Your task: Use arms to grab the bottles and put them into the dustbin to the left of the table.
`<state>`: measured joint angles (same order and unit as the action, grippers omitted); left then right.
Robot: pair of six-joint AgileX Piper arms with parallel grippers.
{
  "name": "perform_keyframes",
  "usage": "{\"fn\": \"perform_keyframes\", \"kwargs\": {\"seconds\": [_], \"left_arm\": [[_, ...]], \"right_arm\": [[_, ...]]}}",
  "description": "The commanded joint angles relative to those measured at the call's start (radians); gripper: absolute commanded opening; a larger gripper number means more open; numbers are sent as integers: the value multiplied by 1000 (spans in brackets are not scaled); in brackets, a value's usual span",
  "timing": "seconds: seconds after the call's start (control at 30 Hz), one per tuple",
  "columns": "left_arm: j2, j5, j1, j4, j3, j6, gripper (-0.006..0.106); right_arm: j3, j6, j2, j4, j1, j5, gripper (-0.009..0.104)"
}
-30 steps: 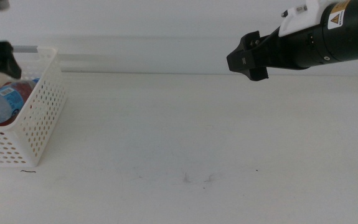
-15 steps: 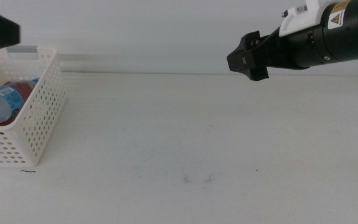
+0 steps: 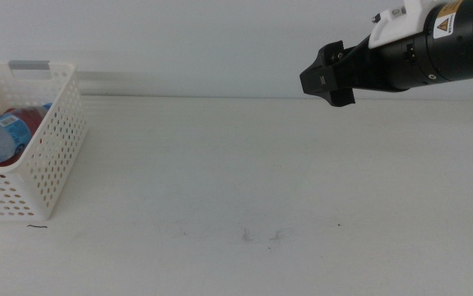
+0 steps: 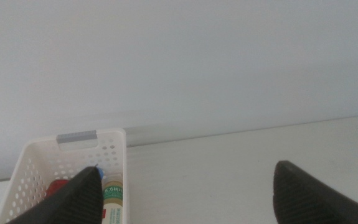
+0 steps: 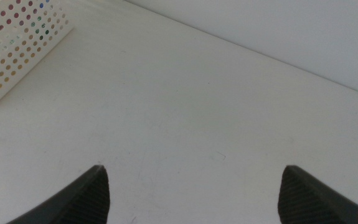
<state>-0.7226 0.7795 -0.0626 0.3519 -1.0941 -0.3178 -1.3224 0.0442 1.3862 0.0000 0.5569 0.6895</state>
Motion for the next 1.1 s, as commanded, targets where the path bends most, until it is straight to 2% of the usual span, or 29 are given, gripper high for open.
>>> {"fn": "perform_keyframes", "kwargs": {"seconds": [0.0,0.2,0.27,0.33,0.47,0.57,1.07], "left_arm": [[4,-8,3,16,5,10,94],[1,-7,3,102,7,-23,94],[-1,-12,3,65,7,-5,94],[16,-23,3,10,19,76,94],[51,-81,3,-115,63,118,94],[51,-108,3,-171,96,165,94],[51,-118,3,-199,118,165,94]], "right_arm": [[3,1,-9,0,0,-8,78],[3,1,-9,0,0,-8,78],[3,1,-9,0,0,-8,78],[3,1,-9,0,0,-8,78],[3,1,-9,13,0,-8,78],[3,1,-9,10,0,-8,78],[3,1,-9,11,0,-8,78]]}}
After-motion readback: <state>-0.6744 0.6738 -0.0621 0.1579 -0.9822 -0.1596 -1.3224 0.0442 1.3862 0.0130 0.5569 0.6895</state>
